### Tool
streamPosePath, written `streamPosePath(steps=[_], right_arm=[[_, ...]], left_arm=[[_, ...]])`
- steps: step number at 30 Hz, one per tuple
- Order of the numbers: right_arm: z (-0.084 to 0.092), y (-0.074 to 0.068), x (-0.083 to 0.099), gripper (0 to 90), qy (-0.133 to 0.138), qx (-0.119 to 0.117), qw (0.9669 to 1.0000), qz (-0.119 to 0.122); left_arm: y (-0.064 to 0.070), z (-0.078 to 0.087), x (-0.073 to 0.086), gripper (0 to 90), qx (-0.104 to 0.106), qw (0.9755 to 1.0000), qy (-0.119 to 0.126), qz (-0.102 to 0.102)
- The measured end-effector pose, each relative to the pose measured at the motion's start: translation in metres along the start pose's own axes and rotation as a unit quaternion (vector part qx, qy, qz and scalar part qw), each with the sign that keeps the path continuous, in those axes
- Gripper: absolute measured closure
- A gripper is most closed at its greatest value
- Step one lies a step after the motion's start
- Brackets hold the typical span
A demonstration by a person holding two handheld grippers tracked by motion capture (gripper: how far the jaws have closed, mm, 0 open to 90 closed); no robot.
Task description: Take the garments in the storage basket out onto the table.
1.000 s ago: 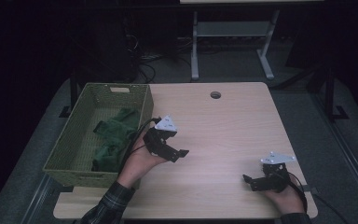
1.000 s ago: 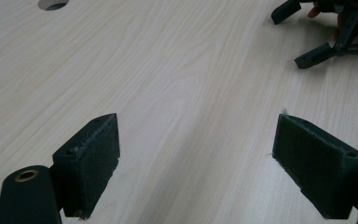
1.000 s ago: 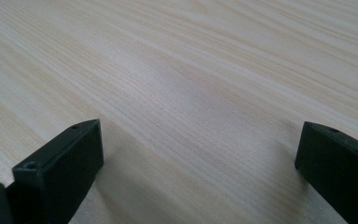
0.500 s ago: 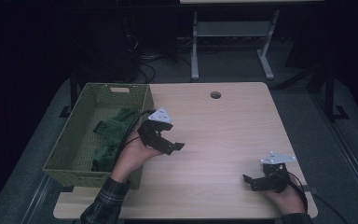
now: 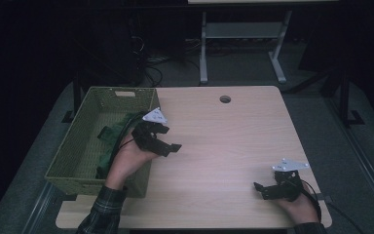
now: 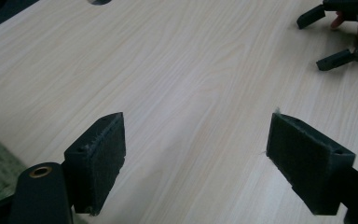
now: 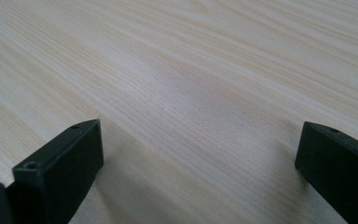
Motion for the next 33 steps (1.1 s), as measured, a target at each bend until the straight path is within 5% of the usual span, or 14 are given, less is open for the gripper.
streamPosePath(steps=[33], right_arm=[[0.0, 0.0, 0.0, 0.5, 0.0, 0.0, 1.0, 0.0]], left_arm=[[-0.059, 0.053, 0.032, 33.7, -0.07, 0.9959, -0.006, 0.057]])
Point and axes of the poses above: each handheld gripper's, and its own axes: z roughly backward along the jaws, x roughly out of its underside, y roughly to its right, the point moved 10 cm from there along -z, roughly forward along the jaws, and after that the axes turned 5 degrees about -x, right-handed, at the moved point
